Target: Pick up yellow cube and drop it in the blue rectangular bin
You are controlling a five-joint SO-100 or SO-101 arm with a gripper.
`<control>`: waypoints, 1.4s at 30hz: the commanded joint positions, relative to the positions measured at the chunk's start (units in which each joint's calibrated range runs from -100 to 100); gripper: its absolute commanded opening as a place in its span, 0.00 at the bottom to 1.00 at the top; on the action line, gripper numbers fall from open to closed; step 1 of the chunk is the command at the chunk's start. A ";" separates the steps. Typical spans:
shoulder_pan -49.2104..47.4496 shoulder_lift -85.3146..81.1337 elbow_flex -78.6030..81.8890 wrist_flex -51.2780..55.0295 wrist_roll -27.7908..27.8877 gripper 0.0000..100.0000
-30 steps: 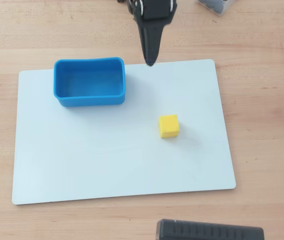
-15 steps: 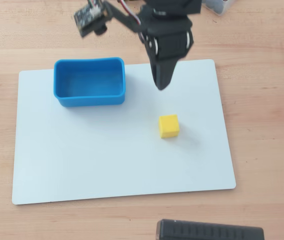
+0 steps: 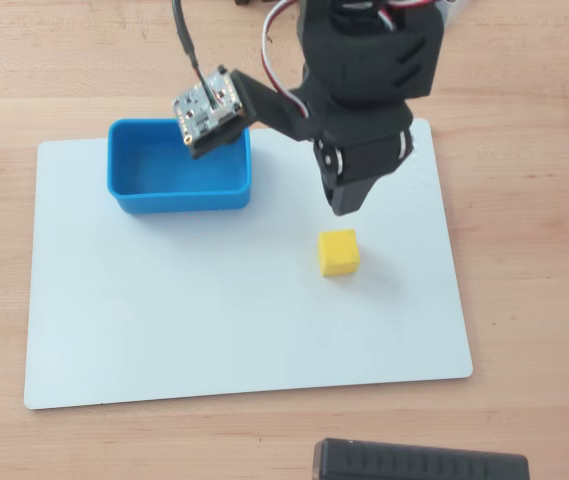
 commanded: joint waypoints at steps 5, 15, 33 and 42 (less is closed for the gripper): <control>-0.89 3.11 -12.93 0.92 -0.98 0.05; -1.49 8.22 -15.48 2.33 -1.37 0.17; -0.29 16.58 -20.84 5.88 -3.32 0.23; 0.48 19.92 -21.11 4.80 -3.61 0.22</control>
